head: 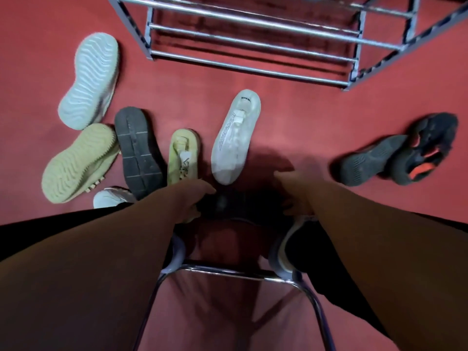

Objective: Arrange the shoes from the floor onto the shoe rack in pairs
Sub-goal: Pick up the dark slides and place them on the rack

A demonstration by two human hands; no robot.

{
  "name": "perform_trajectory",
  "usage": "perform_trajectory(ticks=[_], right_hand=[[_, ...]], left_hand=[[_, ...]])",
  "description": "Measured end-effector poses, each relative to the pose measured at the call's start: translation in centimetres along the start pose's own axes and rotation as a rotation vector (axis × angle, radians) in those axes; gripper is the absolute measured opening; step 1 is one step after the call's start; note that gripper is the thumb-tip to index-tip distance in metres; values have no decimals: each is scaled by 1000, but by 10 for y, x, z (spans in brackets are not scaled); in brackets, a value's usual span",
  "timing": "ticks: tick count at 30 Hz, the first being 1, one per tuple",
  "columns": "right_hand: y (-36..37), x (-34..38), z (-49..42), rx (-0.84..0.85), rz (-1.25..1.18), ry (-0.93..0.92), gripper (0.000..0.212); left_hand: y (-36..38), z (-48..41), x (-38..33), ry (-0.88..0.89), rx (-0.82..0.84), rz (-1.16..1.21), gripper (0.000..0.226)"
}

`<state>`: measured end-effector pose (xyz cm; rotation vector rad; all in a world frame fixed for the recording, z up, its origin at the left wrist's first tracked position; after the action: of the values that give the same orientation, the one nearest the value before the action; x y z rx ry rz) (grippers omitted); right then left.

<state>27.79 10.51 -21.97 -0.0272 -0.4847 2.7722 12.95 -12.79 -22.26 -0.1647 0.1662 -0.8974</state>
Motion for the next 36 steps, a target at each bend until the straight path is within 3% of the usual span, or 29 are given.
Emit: perform_trajectory(ticks=[3,7,11,15,20,24,26,29,32,36], right_hand=[[6,6,1,43,-27,-14,56],[6,7,1,75,-71,-13,60],[5,11,3,64,-64,-46,51],[8,26,14,107,-50,-170,43],[22,60,37,252,11,-327,57],[41,93,30,176,180,-566,94],[49,101,23,137,156,-604,75],[50,107,28,64,-48,-570,30],[54,109,21,20,-228,-476,26],[60,108,14,1,-291,-356,18]], left_hand=[[7,1,-7,-33,2,16,17],[3,-1,-6,-48,4,-35,43],[0,1,-14,-63,24,-52,30],[3,16,-38,-19,120,12,48],[-30,39,-96,215,-3,159,28],[-66,39,-106,143,198,490,40],[-77,39,-107,146,254,689,47],[-89,27,-99,161,119,777,39],[-103,8,-70,138,-84,717,33],[-124,-2,-25,44,-321,500,18]])
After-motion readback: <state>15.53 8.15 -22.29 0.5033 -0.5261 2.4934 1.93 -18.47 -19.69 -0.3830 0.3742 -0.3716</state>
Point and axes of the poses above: each hand's wrist, its own z-axis away from the middle knuckle, its own y-axis out of the palm, x = y × z, the point moved 5 cm from there along -z, towards the middle knuckle, and after that the axes turned 7 degrees about -x, right-handed, at the moved point
